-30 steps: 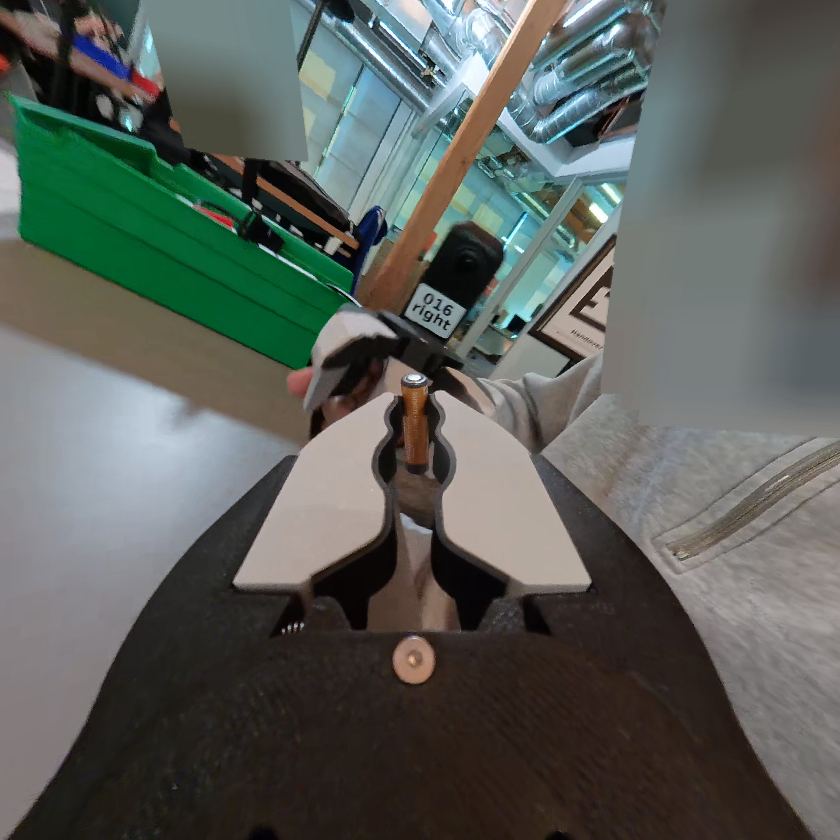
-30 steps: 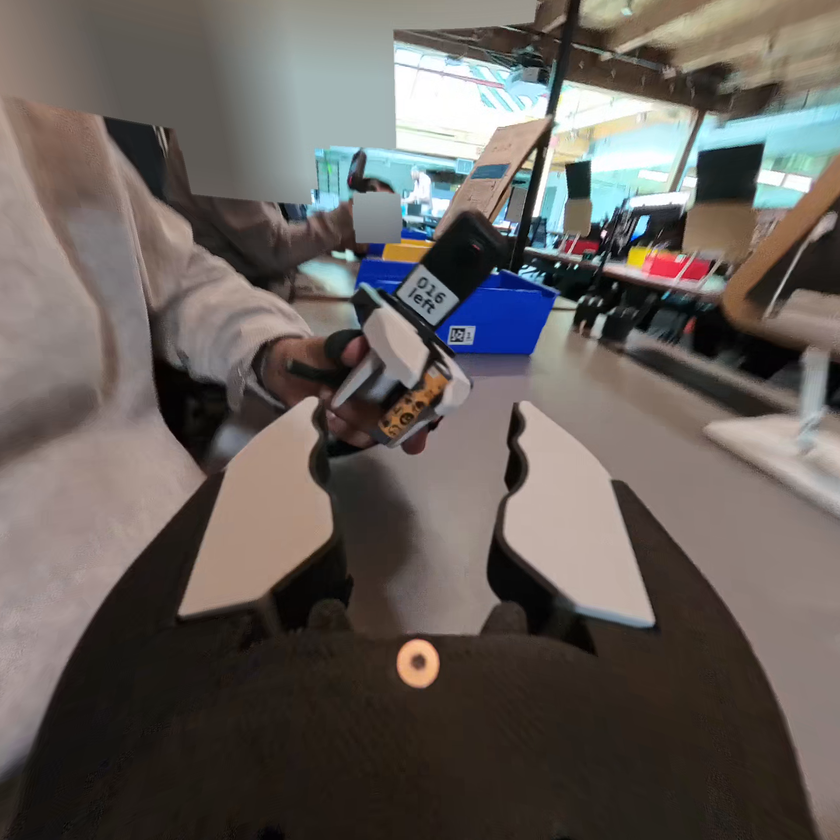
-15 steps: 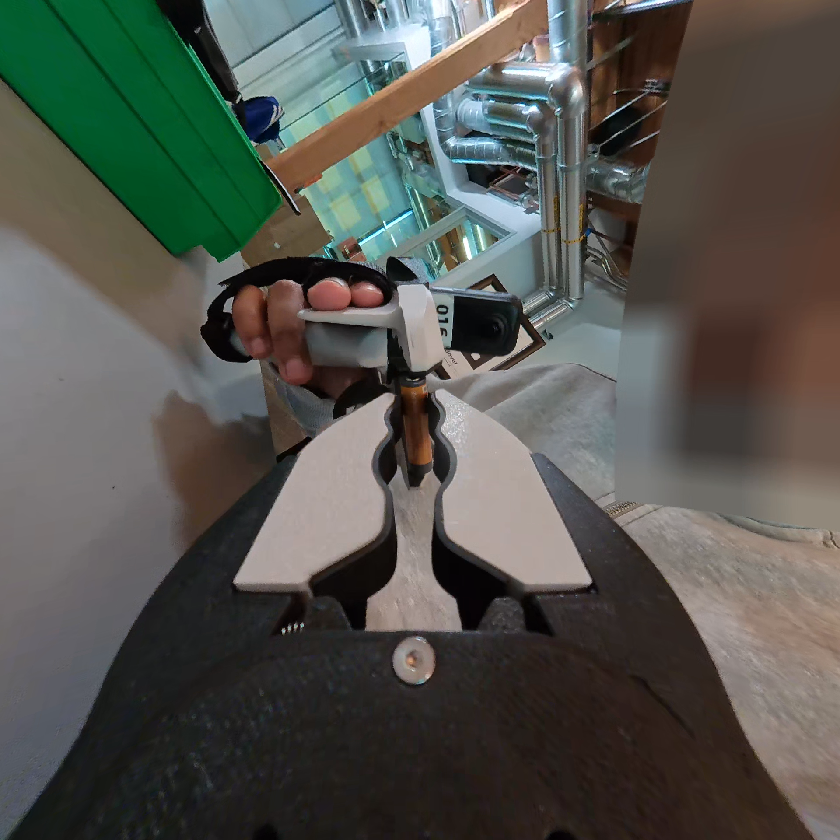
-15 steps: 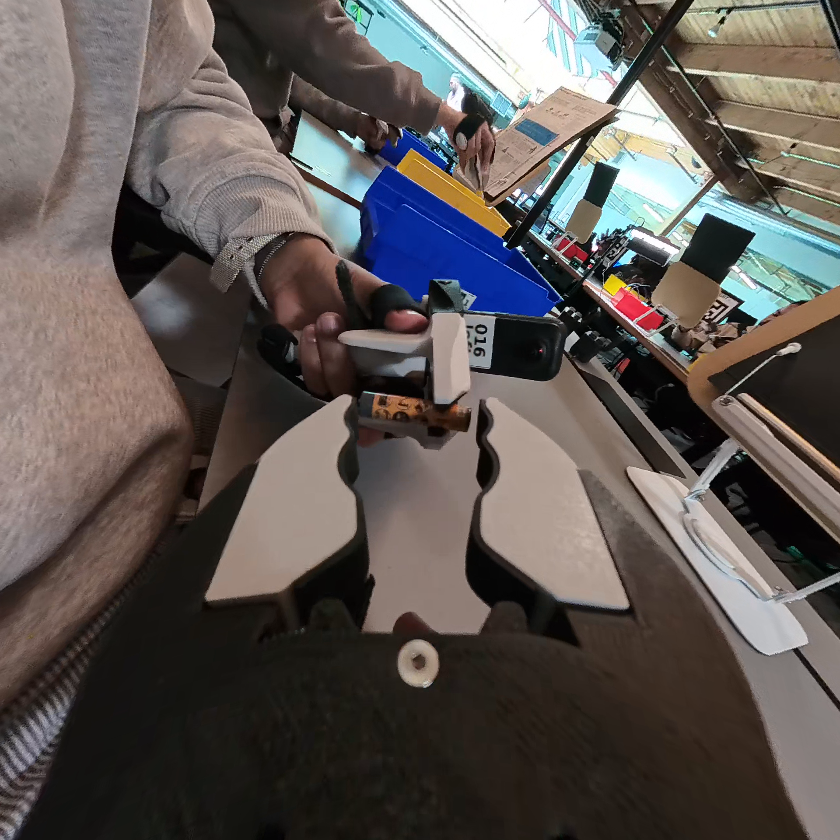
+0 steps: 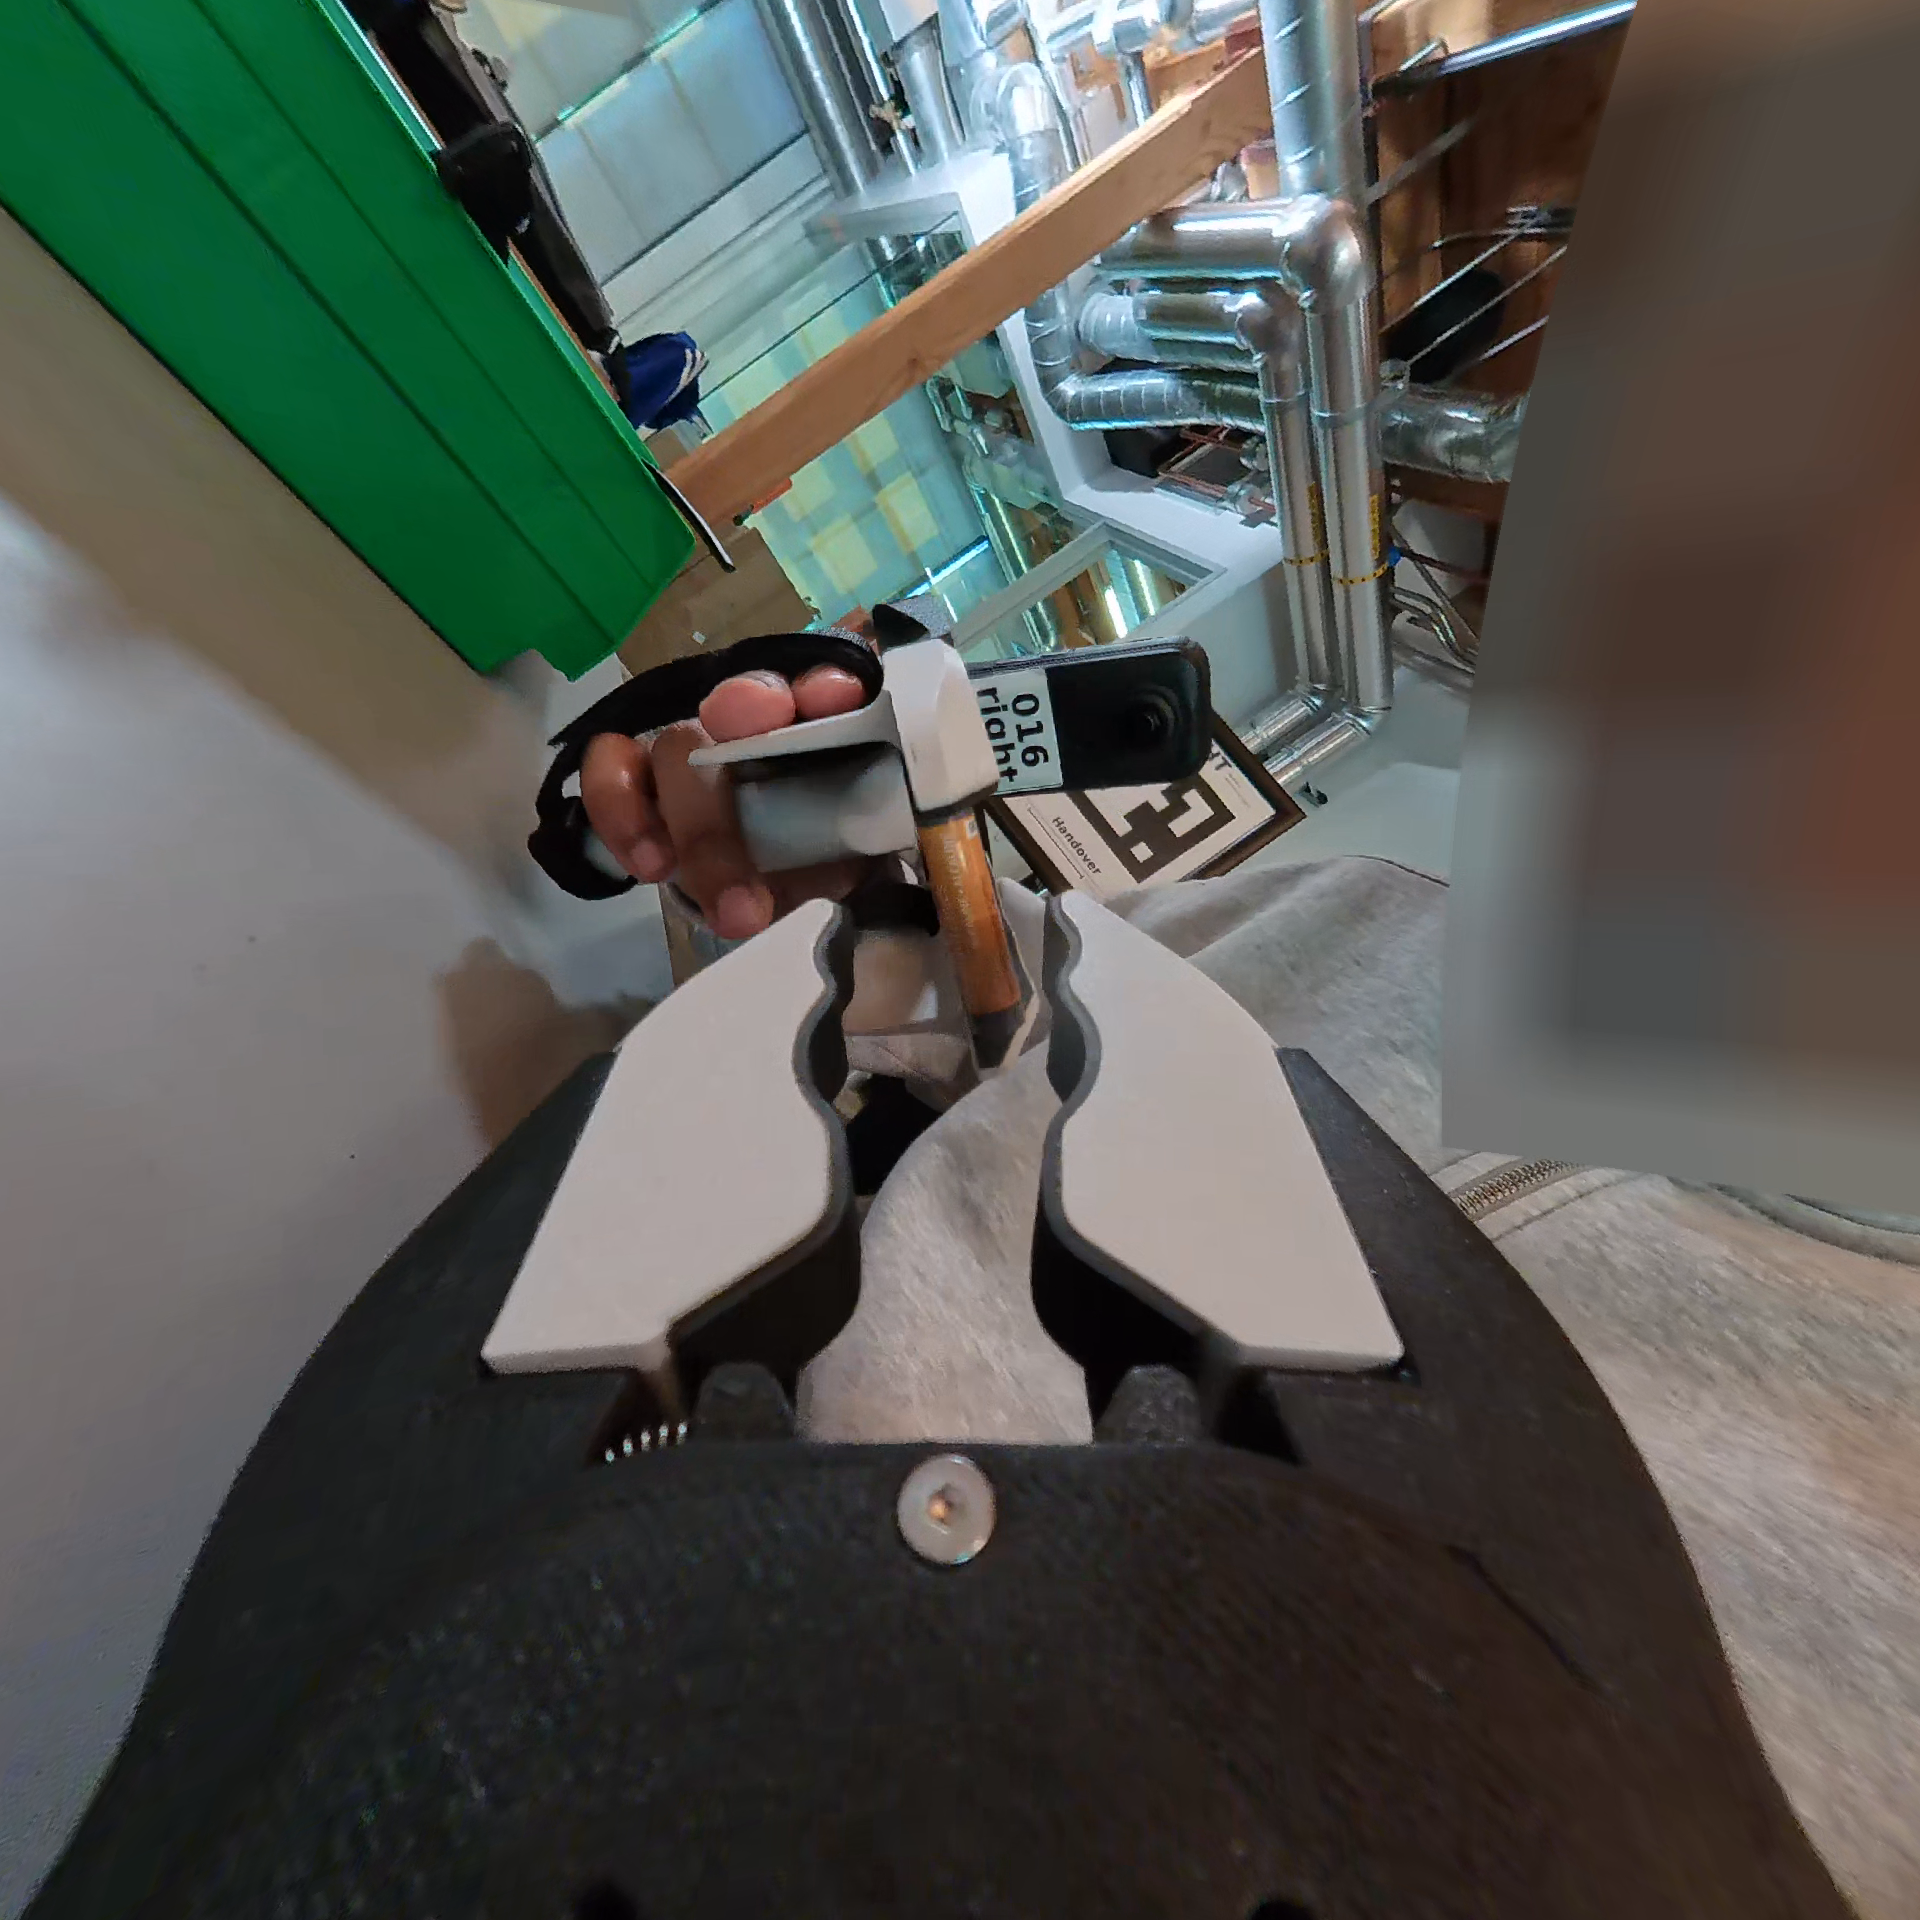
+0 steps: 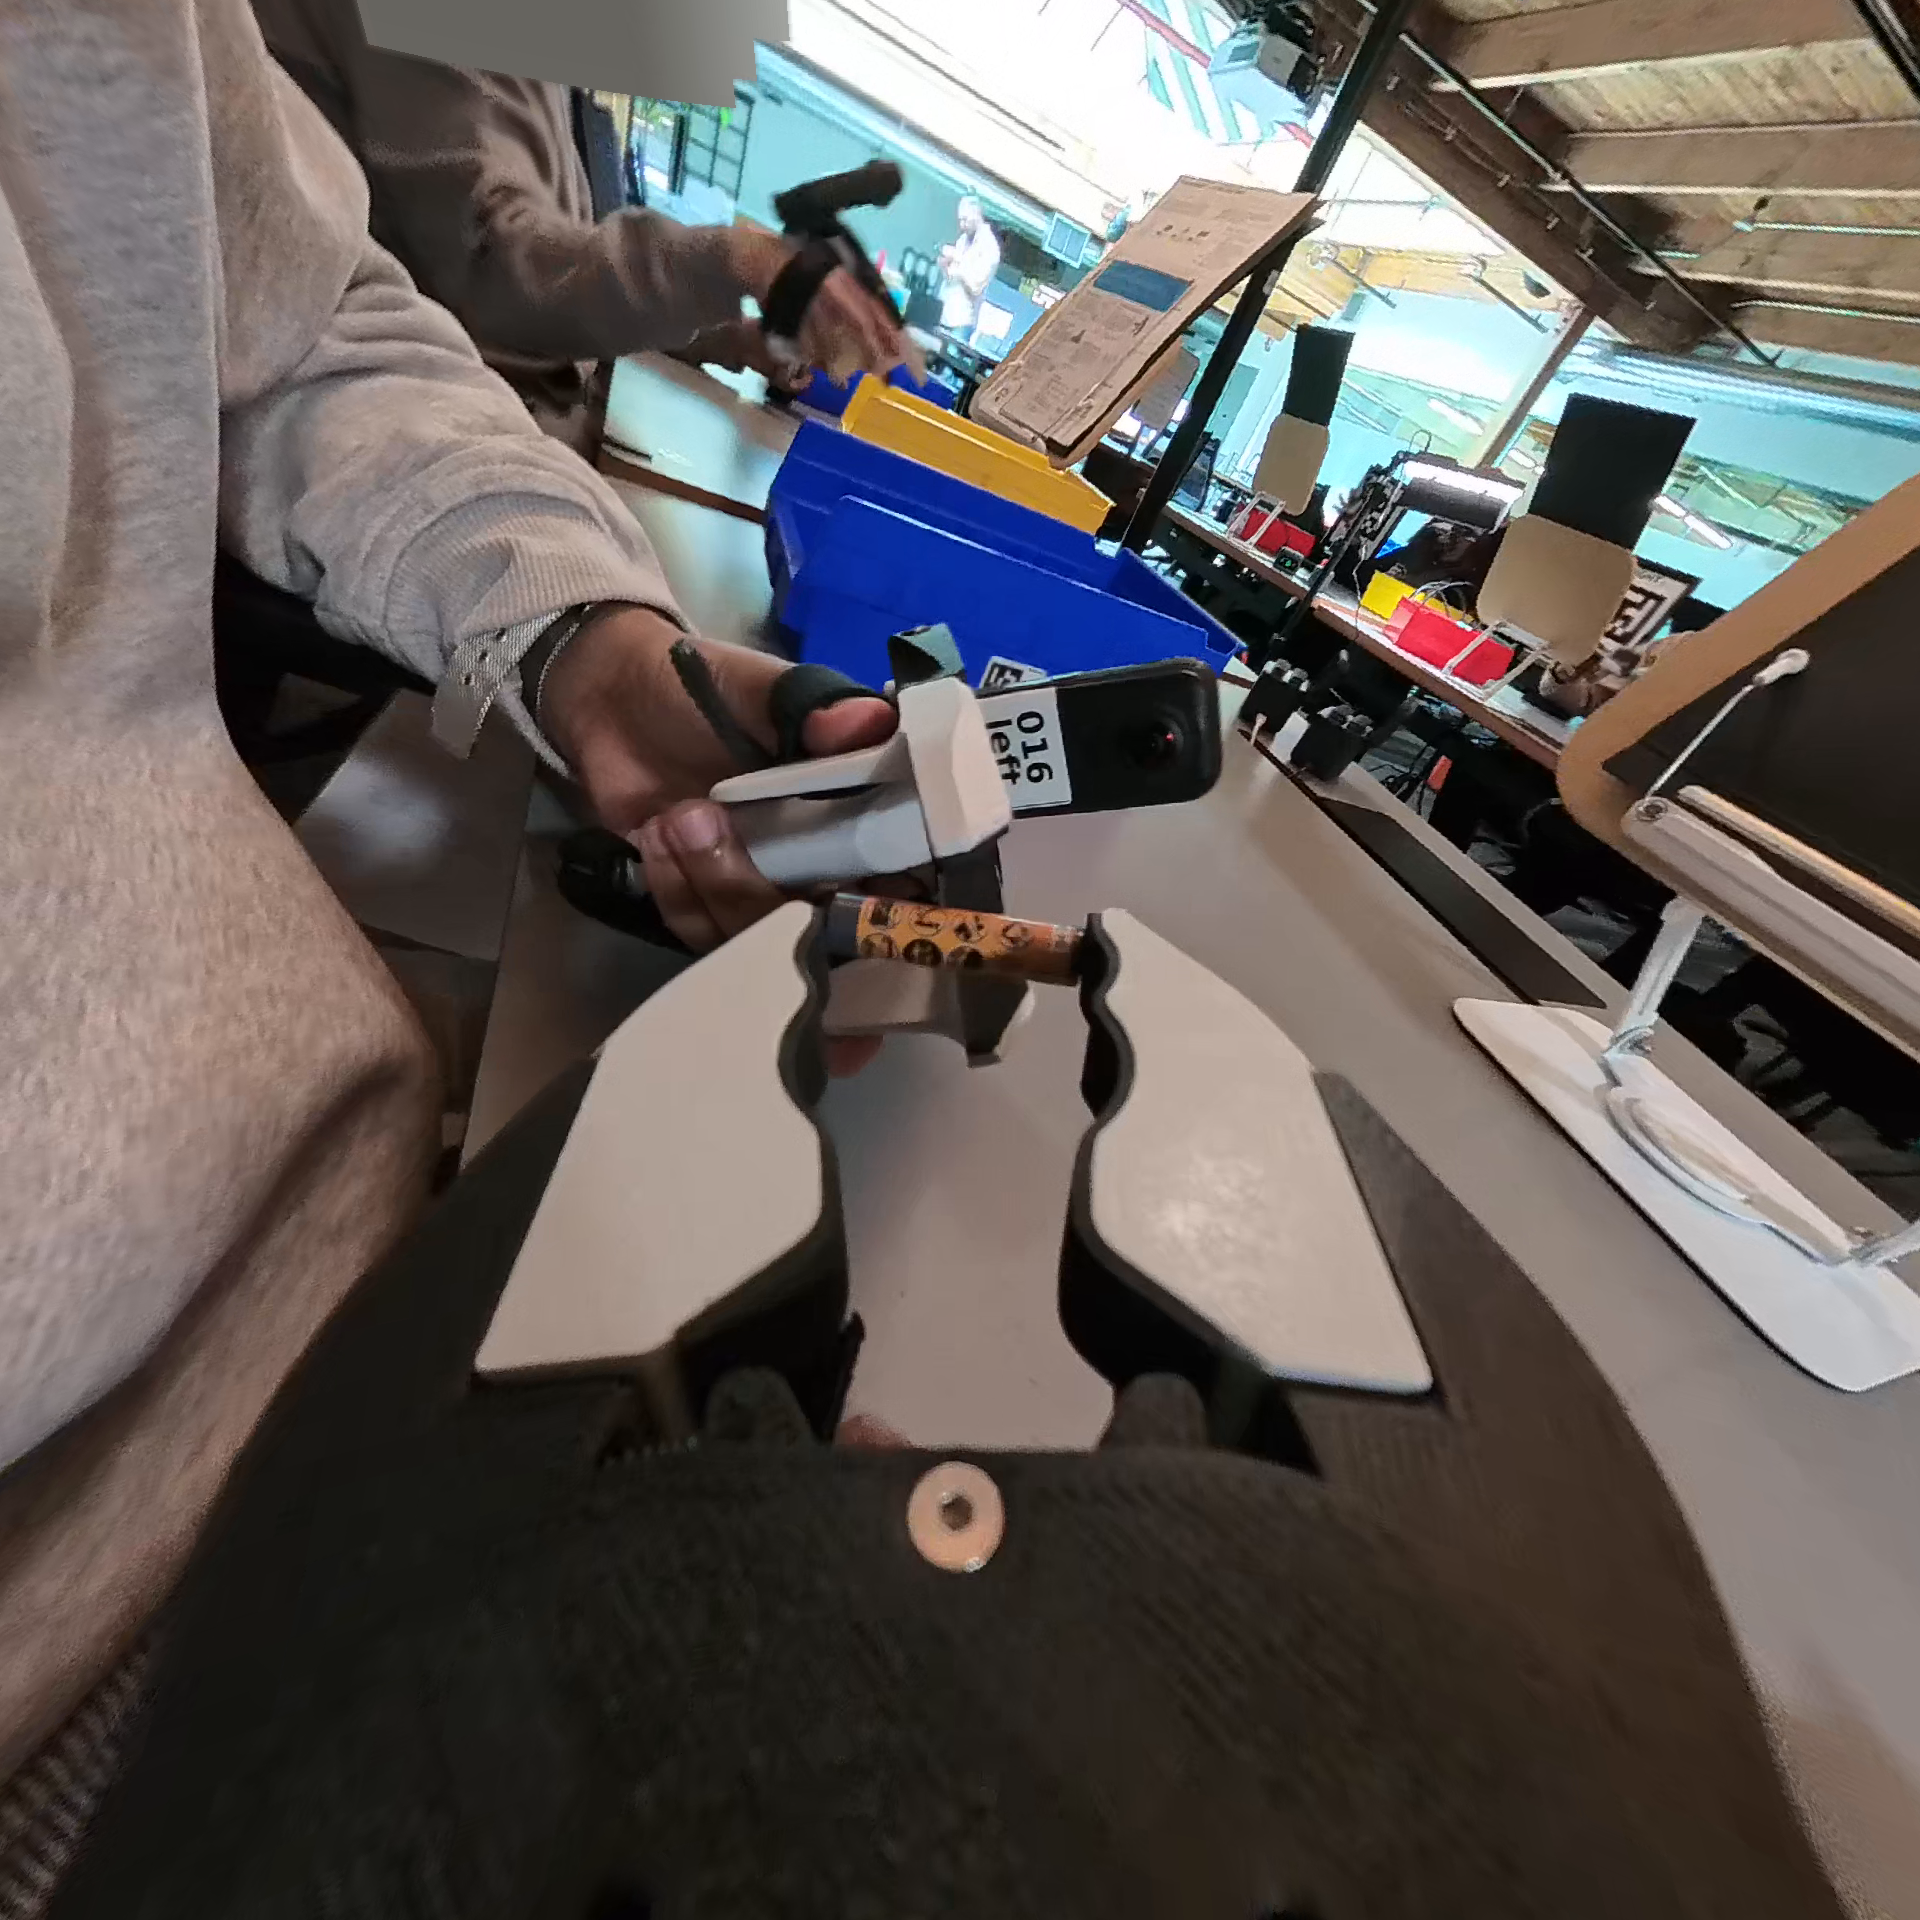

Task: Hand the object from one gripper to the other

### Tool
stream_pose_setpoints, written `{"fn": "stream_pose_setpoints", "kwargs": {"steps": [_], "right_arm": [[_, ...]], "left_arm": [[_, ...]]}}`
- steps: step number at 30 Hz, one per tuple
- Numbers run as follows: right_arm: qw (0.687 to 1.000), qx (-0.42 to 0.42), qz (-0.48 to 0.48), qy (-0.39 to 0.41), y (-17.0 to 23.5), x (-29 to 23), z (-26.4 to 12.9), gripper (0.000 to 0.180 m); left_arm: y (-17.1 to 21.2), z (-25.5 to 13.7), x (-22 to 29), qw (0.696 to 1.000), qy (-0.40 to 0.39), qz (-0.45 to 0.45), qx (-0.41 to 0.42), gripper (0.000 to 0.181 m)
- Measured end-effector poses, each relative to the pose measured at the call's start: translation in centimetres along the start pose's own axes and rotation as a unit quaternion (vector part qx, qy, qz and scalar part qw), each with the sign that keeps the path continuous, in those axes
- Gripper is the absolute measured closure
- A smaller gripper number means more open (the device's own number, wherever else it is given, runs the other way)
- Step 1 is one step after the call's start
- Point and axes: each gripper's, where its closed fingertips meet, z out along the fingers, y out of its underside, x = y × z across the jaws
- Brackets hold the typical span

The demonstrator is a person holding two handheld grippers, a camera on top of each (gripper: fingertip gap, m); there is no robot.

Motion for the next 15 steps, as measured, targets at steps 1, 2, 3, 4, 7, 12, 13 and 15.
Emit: {"fn": "stream_pose_setpoints", "kwargs": {"steps": [1,2,3,4,7,12,13,15], "right_arm": [[1.0,0.004,0.008,0.002,-0.1,0.2,-0.1,0.133],[1.0,0.008,0.017,0.004,-0.2,0.3,-0.1,0.132],[1.0,0.012,0.028,0.006,-0.2,0.5,-0.2,0.132],[0.999,0.015,0.041,0.007,-0.3,0.7,-0.3,0.132],[0.994,0.026,0.102,0.013,-0.4,1.5,-0.5,0.132],[0.95,0.069,0.305,-0.006,-0.7,2.6,-0.5,0.132],[0.933,0.081,0.351,-0.014,-0.8,2.8,-0.4,0.132],[0.897,0.099,0.429,-0.028,-0.7,3.1,-0.4,0.132]], "left_arm": [[-0.1,-0.1,0.0,1.0,-0.002,0.002,0.001,0.146],[-0.1,-0.1,-0.1,1.0,-0.005,0.005,0.001,0.146],[-0.2,-0.2,-0.1,1.0,-0.009,0.012,0.003,0.146],[-0.4,-0.2,-0.1,1.0,-0.015,0.023,0.006,0.146],[-1.2,-0.7,-0.2,0.995,-0.053,0.084,0.024,0.147],[-2.2,-1.5,-0.1,0.949,-0.152,0.277,0.008,0.164],[-2.2,-1.6,-0.3,0.93,-0.178,0.321,-0.008,0.167],[-1.9,-1.5,-0.6,0.892,-0.214,0.397,-0.038,0.169]]}}
